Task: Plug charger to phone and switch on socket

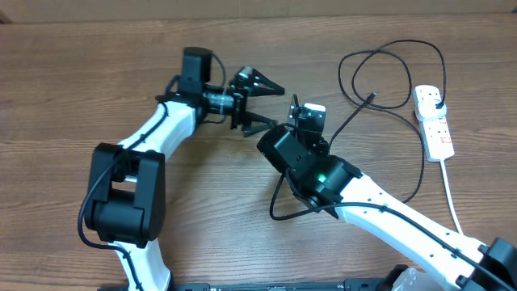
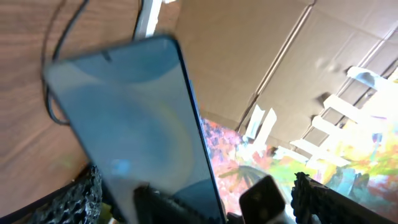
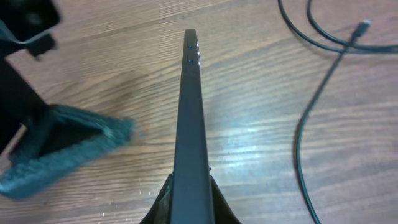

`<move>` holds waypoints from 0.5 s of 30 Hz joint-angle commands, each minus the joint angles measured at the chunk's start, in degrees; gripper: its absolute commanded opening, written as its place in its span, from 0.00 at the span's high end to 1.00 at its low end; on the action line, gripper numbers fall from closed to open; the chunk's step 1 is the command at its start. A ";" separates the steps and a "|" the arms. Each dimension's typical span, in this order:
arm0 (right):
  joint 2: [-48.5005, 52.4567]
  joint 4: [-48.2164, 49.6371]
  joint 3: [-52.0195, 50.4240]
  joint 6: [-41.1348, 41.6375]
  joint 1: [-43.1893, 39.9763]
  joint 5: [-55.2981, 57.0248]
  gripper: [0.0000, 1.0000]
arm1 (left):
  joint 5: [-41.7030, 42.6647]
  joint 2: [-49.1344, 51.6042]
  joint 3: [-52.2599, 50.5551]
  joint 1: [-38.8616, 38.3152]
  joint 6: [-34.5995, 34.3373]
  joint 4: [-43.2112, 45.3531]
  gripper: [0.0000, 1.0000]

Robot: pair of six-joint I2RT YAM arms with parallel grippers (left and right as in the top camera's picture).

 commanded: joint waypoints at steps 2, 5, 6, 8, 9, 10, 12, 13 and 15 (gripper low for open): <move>-9.55 -4.11 1.29 7.56 0.15 1.36 0.96 | 2.62 -7.41 0.98 -0.13 6.08 0.20 0.00; -15.10 -10.49 1.29 13.00 0.15 1.36 0.96 | 4.46 -12.17 0.96 -0.13 9.01 0.07 0.00; -17.68 -13.35 1.29 14.95 0.15 1.36 0.96 | 5.31 -14.10 0.96 -0.13 10.54 -0.22 0.00; -22.34 -18.18 1.29 17.27 0.15 1.36 0.96 | 6.95 -17.77 0.96 -0.13 14.12 -1.38 0.00; -24.59 -20.31 1.29 18.12 0.15 1.36 0.96 | 7.34 -20.09 0.96 -0.13 16.92 -3.28 0.00; -27.65 -23.02 1.29 19.32 0.15 1.36 0.96 | 7.30 -22.36 0.96 -0.11 19.96 -6.03 0.00; -32.94 -27.45 1.29 21.57 0.15 1.36 0.96 | 6.80 -26.29 0.96 0.04 25.99 -12.33 0.00; -35.45 -29.51 1.29 22.60 0.15 1.36 0.96 | 6.32 -28.13 0.96 0.15 29.64 -16.33 0.00; -41.16 -33.68 1.29 24.65 0.15 1.36 0.96 | 2.45 -32.22 0.96 0.28 39.41 -28.65 0.00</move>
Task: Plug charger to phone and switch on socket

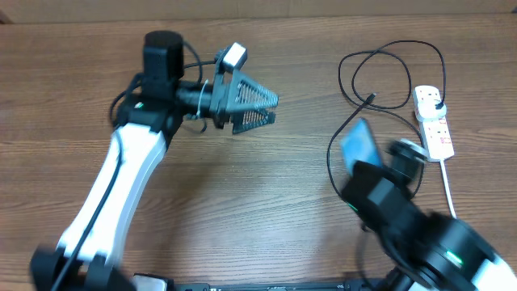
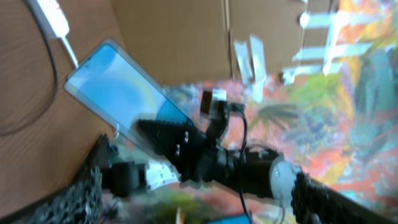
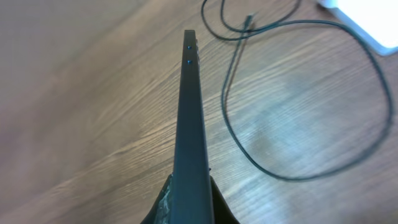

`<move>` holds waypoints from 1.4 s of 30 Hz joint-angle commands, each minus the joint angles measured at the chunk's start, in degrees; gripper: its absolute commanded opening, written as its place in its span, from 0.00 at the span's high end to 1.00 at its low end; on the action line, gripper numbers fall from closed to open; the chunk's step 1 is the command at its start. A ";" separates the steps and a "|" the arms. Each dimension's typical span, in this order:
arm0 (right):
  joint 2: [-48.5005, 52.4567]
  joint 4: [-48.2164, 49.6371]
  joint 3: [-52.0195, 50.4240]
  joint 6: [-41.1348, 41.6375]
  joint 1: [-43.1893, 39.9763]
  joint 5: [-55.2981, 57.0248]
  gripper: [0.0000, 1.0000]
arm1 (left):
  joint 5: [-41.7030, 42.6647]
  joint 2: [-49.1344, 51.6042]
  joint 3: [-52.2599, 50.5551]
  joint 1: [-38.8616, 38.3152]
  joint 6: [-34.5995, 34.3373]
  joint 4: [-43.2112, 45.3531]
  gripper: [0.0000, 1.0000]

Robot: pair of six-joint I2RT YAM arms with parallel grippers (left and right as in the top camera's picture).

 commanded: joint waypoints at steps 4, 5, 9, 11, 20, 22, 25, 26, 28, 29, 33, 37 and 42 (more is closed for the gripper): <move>-18.93 -6.56 1.22 7.63 0.17 1.01 0.96 | -33.73 -12.70 0.11 0.15 31.47 -39.91 0.00; -20.61 -6.21 1.16 7.65 0.17 0.76 0.96 | -36.85 -13.81 -0.17 0.15 31.52 -42.80 0.01; -23.39 -3.96 0.24 7.69 0.17 -0.11 0.96 | -36.70 -17.90 -1.62 0.13 32.09 -43.98 0.00; -23.37 -1.31 -1.55 9.62 0.17 -1.79 0.96 | -37.05 -19.17 -2.12 0.13 30.99 -42.18 0.01; -23.39 23.47 -20.55 19.85 0.17 -8.50 0.96 | -37.00 -20.37 -13.60 0.07 16.85 -29.09 0.00; -23.37 31.76 -26.01 22.32 0.17 -9.51 0.96 | -34.01 -20.37 -18.16 0.07 11.43 -21.99 0.00; -22.73 48.65 -36.02 26.27 0.17 -11.76 0.96 | -29.51 -20.37 -26.49 0.07 -3.37 -5.20 0.00; -22.32 53.24 -38.42 27.45 0.17 -12.35 0.96 | -29.44 -20.37 -28.68 0.00 -8.55 -0.39 0.00; -20.98 61.16 -42.49 29.07 0.17 -13.07 0.96 | -29.53 -20.35 -31.87 -0.17 -16.41 7.02 0.00; -19.96 64.65 -44.24 29.97 0.17 -13.44 0.96 | -29.77 -20.31 -33.27 -0.35 -19.93 10.62 0.00; -14.78 71.73 -46.84 33.38 0.17 -17.20 0.96 | -33.83 -20.26 -35.95 -1.49 -28.46 17.22 0.03; -6.38 80.28 -46.84 37.31 0.17 -25.79 0.96 | -40.44 -20.26 -36.02 -4.22 -34.14 17.25 0.19; 4.66 94.51 -46.84 43.47 0.17 -36.28 0.96 | -44.65 -20.26 -36.02 -8.15 -37.40 17.22 0.20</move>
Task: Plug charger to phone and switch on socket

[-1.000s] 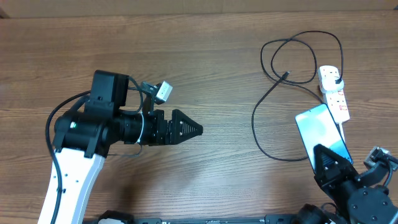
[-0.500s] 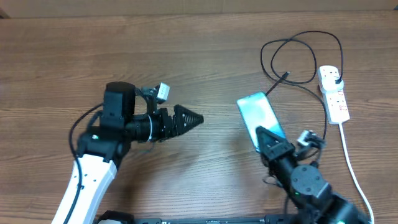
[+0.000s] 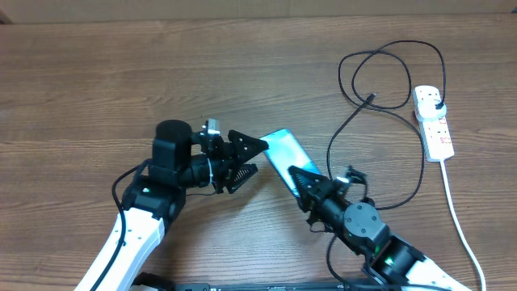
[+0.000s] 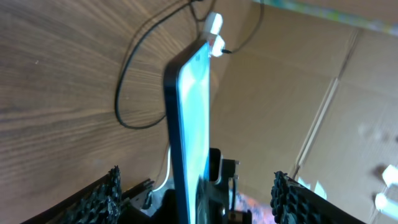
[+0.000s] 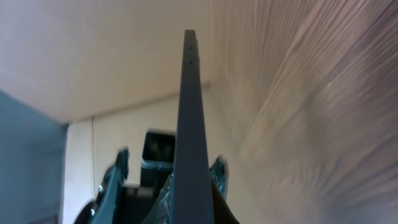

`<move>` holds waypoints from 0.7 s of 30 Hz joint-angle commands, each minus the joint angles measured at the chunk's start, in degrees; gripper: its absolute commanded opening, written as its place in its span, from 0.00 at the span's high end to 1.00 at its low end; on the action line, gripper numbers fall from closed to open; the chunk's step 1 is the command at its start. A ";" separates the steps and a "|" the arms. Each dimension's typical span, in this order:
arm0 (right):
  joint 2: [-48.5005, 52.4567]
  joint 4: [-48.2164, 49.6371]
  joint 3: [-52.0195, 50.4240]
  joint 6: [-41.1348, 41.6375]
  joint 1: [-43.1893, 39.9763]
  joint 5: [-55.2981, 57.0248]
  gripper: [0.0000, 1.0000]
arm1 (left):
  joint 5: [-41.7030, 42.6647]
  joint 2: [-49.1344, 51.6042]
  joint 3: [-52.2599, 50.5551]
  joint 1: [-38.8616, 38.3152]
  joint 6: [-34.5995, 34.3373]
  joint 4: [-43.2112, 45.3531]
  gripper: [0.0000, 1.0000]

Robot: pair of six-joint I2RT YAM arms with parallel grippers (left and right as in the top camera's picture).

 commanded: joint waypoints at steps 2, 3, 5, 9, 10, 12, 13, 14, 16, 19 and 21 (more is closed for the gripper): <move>8.04 9.35 0.63 5.90 0.17 -11.67 0.96 | -4.28 -0.31 -0.42 -2.78 -5.38 0.33 0.21; 10.75 11.63 0.66 7.80 0.17 -14.58 0.96 | -4.31 -0.31 -0.42 -3.13 -5.38 0.31 0.21; 13.31 13.60 0.68 11.06 0.17 -18.12 0.96 | -4.26 -0.31 -0.42 -3.17 -5.38 0.31 0.25; 15.87 15.47 0.68 14.60 0.17 -21.18 0.96 | -4.52 -0.31 -0.42 -3.17 -5.38 0.31 0.28; 15.89 15.45 0.68 14.78 0.17 -21.14 0.96 | -4.85 -0.31 -0.42 -3.17 -5.38 0.31 0.28; 15.89 15.50 0.68 15.82 0.17 -21.18 0.96 | -5.57 -0.31 -0.42 -3.17 -5.38 0.28 0.28; 15.89 15.52 0.68 16.31 0.17 -21.31 0.96 | -5.79 -0.31 -0.42 -3.17 -5.38 0.28 0.28; 15.89 15.50 0.68 17.00 0.17 -21.31 0.96 | -5.97 -0.31 -0.42 -3.17 -5.38 0.31 0.28; 15.89 15.72 0.68 17.38 0.17 -21.35 0.96 | -6.36 -0.31 -0.42 -3.17 -5.38 0.28 0.28; 15.89 16.70 0.68 17.33 0.17 -22.18 0.96 | -7.30 -0.31 -0.42 -3.17 -5.38 0.28 0.33; 15.89 17.57 0.68 17.31 0.17 -22.86 0.96 | -7.80 -0.31 -0.42 -3.17 -5.38 0.28 0.36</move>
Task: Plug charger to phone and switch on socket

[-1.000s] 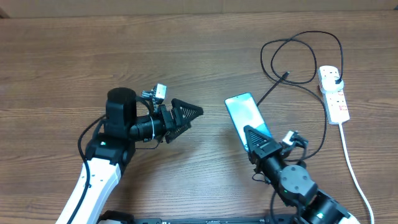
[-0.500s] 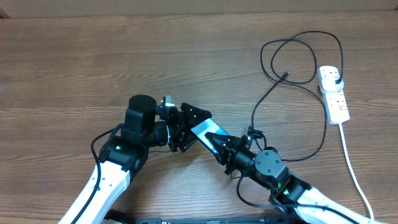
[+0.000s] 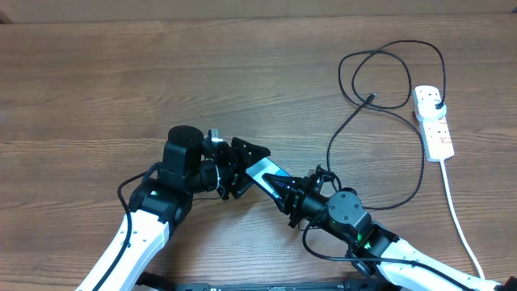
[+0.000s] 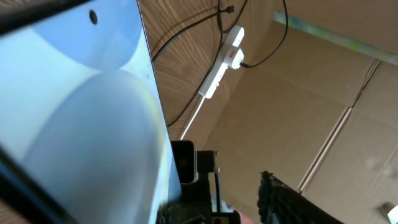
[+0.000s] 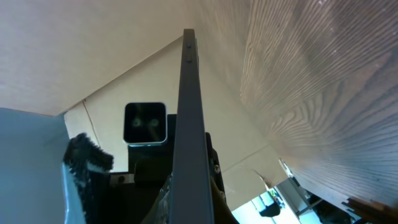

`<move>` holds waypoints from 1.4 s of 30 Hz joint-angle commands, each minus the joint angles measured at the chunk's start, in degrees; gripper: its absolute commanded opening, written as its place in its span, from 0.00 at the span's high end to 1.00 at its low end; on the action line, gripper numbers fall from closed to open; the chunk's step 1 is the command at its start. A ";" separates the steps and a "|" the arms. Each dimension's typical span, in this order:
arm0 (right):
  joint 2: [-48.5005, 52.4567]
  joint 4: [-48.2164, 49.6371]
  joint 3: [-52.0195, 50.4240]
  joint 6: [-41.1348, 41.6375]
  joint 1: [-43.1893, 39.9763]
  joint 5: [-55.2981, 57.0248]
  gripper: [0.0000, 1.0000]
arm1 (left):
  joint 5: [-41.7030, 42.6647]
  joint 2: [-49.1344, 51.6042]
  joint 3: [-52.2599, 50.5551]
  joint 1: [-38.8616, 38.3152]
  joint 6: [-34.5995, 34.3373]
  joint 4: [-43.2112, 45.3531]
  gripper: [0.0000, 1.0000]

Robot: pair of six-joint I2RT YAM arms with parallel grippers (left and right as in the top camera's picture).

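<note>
The phone (image 3: 265,173), with its pale blue screen facing up and tilted, hangs above the front middle of the table. My right gripper (image 3: 281,189) is shut on its lower end; the right wrist view shows it edge-on (image 5: 189,118). My left gripper (image 3: 252,168) is open, and the phone's upper end lies between its fingers. The screen (image 4: 74,112) fills the left wrist view. The black charger cable (image 3: 355,121) loops at the back right, its free connector (image 3: 371,98) lying on the wood. The white socket strip (image 3: 432,121) has the plug (image 3: 437,100) in it.
The strip's white lead (image 3: 456,210) runs down the right side toward the front edge. A loop of the black cable passes close behind my right arm (image 3: 380,242). Brown cardboard walls (image 4: 292,93) stand beyond the table.
Both grippers have come closer together. The phone's upper end, which was at the left fingertips, now lies between the open left fingers, and the phone sits slightly lower and further left.
At first my right gripper held the phone at the table's middle with the open left gripper beside it. Then the arms stood apart, the phone near the cable on the right. Later both met at the front middle, and now the phone's end sits inside the left fingers.
</note>
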 commanded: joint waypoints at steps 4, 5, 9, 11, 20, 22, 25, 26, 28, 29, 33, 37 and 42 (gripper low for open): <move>0.04 3.34 0.68 4.28 1.05 -10.25 0.96 | -4.33 -0.35 0.74 -0.42 0.26 0.00 0.39; 0.04 3.45 0.68 4.28 1.05 -10.56 0.96 | -4.98 -0.35 0.74 -0.42 0.26 -0.50 0.40; 0.04 3.43 0.68 4.28 1.05 -12.07 0.96 | -6.69 -0.35 0.74 -0.42 0.26 -1.53 0.42; 0.04 3.43 0.68 4.28 1.05 -12.20 0.96 | -6.80 -0.35 0.74 -0.42 0.28 -1.53 0.46; 0.04 1.57 0.68 4.28 1.05 -10.23 0.96 | -6.75 -0.35 0.74 -0.42 0.24 -1.55 0.73; 0.04 1.01 0.68 4.28 1.05 -9.55 0.96 | -6.75 -0.35 0.74 -0.42 0.02 -1.53 0.79; 0.04 1.36 0.68 4.28 1.05 -9.57 0.96 | -6.78 -0.35 0.74 -0.42 -0.39 -1.53 0.88; 0.04 1.62 0.68 4.28 1.05 -9.57 0.96 | -6.75 -0.35 0.74 -0.42 -0.37 -1.53 0.89; 0.04 2.21 0.68 4.31 1.05 -9.57 0.96 | -6.75 -0.35 0.74 -0.42 -0.37 -1.53 0.92; 0.04 2.36 0.68 4.31 1.05 -9.57 0.96 | -6.75 -0.35 0.74 -0.42 -0.35 -1.53 0.93; 0.04 2.29 0.68 4.28 1.05 -9.60 0.83 | -6.75 -0.35 0.74 -0.42 -0.35 -1.53 0.96; 0.04 2.27 0.68 4.26 1.05 -9.60 0.64 | -7.61 -0.35 0.74 -0.42 -0.31 -1.57 0.95; 0.04 -3.19 0.68 3.82 1.05 -9.55 0.37 | -11.39 -0.35 0.74 -0.39 2.49 -3.74 0.90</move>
